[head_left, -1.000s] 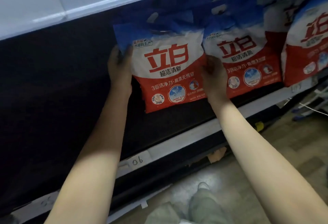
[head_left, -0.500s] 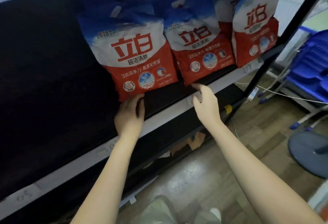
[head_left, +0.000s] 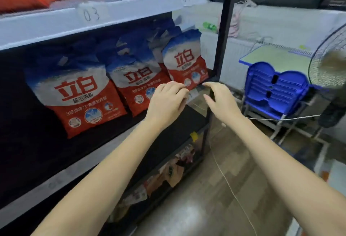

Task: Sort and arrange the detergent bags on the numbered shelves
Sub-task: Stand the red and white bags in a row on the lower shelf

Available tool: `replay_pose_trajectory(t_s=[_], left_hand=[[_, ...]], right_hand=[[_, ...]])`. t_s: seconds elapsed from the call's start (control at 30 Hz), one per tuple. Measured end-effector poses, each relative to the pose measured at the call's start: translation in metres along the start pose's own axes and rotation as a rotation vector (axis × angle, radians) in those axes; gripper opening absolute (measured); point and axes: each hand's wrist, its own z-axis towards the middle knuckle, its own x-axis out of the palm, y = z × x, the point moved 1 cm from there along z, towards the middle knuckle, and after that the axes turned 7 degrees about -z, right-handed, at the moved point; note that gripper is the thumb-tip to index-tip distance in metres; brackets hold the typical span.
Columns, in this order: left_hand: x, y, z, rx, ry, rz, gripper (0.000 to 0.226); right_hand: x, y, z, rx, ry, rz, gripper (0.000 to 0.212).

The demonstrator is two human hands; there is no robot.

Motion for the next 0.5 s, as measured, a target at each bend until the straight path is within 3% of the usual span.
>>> replay_pose_trajectory(t_s=[0.13, 0.3, 0.5], left_hand=[[-0.045, -0.002, 0.074, 0.09, -0.134, 0.191, 0.026], [-0.108, 0.023, 0.152, 0.049, -0.232, 0.318, 0.037], [-0.154, 0.079, 0.222, -0.174, -0.144, 0.508, 0.034]], right_hand=[[-0.065, -0.004, 0.047, -0.06, -0.15, 0.012, 0.036], [-0.122, 0.01, 0.119, -0.189, -0.264, -0.033, 0.034], [-0.15, 0.038, 0.208, -0.304, -0.253, -0.055, 0.036]])
